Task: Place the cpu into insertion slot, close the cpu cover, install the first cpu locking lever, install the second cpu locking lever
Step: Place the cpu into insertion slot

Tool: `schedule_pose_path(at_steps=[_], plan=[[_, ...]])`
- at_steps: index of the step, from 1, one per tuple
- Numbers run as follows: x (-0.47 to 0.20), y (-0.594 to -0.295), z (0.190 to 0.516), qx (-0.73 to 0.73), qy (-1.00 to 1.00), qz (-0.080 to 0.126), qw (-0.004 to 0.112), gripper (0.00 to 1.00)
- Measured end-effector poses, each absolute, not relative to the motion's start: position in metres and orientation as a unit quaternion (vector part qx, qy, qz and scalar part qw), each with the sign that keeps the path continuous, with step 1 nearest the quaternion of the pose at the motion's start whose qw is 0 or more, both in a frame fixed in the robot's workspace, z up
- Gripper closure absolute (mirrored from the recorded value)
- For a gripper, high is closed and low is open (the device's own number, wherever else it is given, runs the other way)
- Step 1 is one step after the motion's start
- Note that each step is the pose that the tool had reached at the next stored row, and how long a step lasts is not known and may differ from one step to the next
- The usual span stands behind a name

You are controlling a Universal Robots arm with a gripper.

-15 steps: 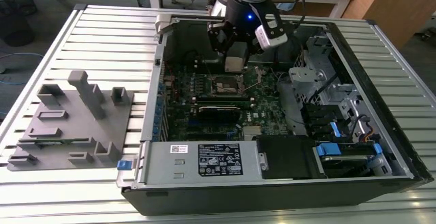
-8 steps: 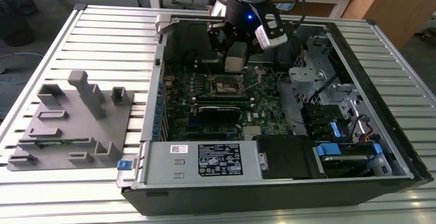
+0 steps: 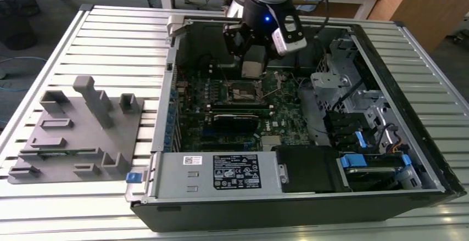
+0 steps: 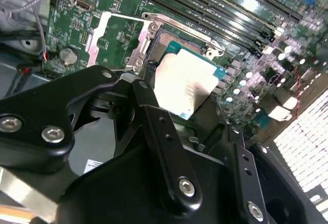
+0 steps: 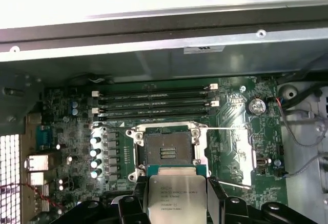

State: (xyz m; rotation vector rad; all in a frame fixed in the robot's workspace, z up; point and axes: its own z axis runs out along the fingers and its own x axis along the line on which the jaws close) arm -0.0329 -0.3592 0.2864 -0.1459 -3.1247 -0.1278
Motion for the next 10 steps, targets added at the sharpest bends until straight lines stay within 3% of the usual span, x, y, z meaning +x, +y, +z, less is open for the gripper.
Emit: schedule_pose_path(at_steps=[10], plan=[[-0.0330, -0.3592, 0.2842, -0.136, -0.990, -0.041, 0.002, 0.46]])
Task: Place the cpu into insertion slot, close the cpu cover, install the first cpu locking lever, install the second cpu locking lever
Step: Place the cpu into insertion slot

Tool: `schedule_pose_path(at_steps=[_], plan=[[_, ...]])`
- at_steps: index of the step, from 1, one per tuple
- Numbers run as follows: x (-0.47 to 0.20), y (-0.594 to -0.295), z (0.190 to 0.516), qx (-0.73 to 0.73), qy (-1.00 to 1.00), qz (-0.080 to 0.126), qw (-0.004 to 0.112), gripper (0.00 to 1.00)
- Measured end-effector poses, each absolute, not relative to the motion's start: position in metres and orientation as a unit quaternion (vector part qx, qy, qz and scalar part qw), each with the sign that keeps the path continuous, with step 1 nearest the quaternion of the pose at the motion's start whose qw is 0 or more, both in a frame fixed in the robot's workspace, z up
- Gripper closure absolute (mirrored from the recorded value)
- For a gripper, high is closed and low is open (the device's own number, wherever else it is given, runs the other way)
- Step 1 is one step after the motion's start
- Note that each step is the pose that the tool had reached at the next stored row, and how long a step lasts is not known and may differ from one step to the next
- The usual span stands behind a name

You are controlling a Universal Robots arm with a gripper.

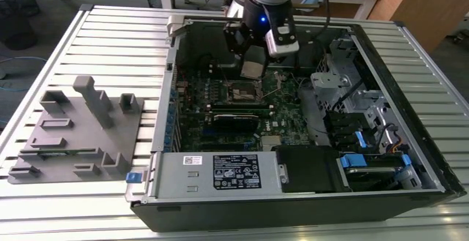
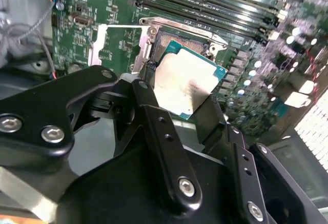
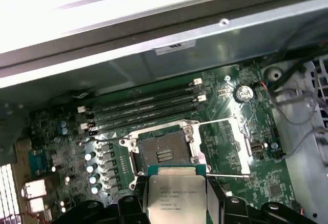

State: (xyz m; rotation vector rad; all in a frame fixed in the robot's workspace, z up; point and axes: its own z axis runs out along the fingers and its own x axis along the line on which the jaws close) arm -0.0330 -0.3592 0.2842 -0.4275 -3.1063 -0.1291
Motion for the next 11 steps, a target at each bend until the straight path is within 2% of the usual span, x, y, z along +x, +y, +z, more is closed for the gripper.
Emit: schedule_pose_path(at_steps=[11], plan=[[-0.0329, -0.3592, 0.2818, -0.234, -0.971, -0.041, -0.002, 0.46]])
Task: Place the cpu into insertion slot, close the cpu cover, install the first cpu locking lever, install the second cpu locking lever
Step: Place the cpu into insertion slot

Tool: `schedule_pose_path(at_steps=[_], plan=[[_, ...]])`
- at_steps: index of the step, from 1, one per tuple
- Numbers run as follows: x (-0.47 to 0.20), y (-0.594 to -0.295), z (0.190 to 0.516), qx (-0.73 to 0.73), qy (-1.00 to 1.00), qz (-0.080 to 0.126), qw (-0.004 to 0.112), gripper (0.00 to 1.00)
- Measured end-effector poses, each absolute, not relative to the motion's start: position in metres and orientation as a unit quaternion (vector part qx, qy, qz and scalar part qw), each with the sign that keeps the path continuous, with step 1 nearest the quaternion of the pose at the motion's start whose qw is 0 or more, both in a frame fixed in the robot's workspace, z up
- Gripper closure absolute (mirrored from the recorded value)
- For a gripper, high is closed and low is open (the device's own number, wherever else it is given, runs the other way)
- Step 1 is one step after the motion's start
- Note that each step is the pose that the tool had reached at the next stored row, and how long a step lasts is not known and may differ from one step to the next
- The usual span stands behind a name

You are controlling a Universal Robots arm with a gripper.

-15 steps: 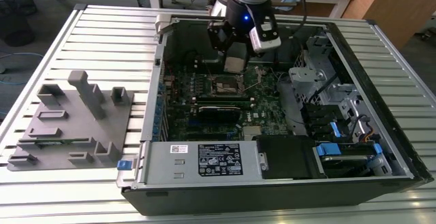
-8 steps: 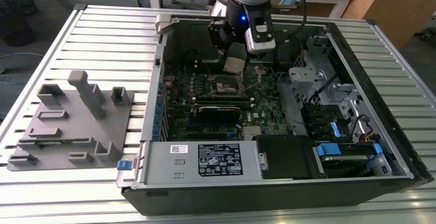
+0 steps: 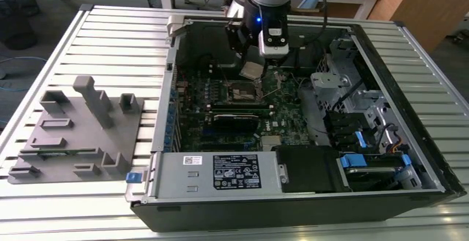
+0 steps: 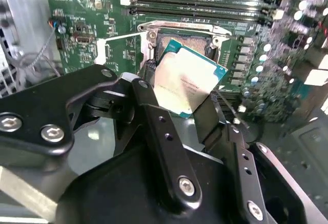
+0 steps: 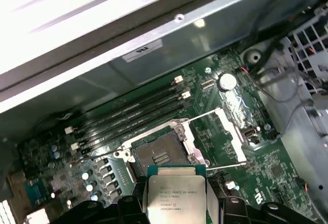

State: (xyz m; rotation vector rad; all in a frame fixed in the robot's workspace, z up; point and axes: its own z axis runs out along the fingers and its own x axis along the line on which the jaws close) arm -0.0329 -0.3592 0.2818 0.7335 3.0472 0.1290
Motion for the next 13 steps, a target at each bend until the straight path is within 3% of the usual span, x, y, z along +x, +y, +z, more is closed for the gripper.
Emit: schedule_pose_path(at_steps=[13], plan=[[-0.0330, -0.3592, 0.2801, 0.316, 0.948, 0.041, 0.006, 0.46]])
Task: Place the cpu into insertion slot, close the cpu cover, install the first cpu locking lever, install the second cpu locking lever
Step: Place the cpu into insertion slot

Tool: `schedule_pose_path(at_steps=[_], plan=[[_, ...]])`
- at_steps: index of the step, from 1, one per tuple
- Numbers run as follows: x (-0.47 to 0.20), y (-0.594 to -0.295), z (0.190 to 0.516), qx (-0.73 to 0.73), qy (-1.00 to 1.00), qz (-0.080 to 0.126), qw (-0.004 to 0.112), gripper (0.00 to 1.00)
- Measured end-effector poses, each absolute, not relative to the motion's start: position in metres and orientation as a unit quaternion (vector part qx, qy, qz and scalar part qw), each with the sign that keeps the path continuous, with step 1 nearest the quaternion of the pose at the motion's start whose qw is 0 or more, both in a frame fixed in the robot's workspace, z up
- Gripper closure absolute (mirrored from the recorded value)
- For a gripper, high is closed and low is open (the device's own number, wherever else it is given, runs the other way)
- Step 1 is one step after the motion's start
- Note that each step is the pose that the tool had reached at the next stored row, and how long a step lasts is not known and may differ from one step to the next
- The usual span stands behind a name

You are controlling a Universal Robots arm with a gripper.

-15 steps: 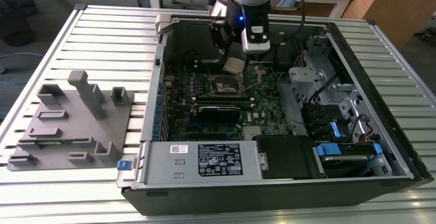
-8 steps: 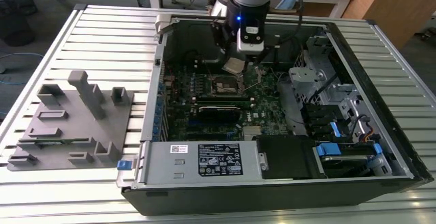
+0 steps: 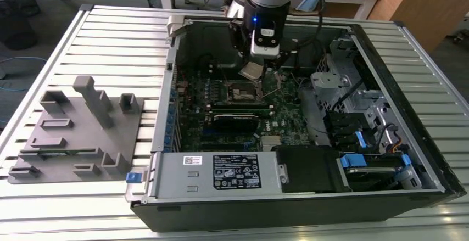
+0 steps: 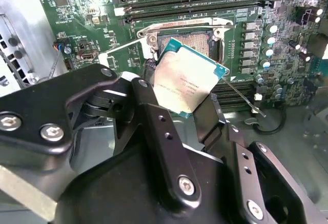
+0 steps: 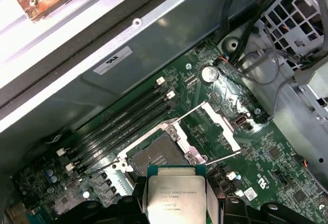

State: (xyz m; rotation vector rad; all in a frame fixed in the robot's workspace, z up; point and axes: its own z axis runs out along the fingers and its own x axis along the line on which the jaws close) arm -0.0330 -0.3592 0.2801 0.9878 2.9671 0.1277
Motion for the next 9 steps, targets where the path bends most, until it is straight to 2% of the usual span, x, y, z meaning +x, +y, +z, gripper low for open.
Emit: schedule_pose_path(at_steps=[9], plan=[[-0.0329, -0.3591, 0.2800, 0.325, 0.945, 0.041, 0.006, 0.46]])
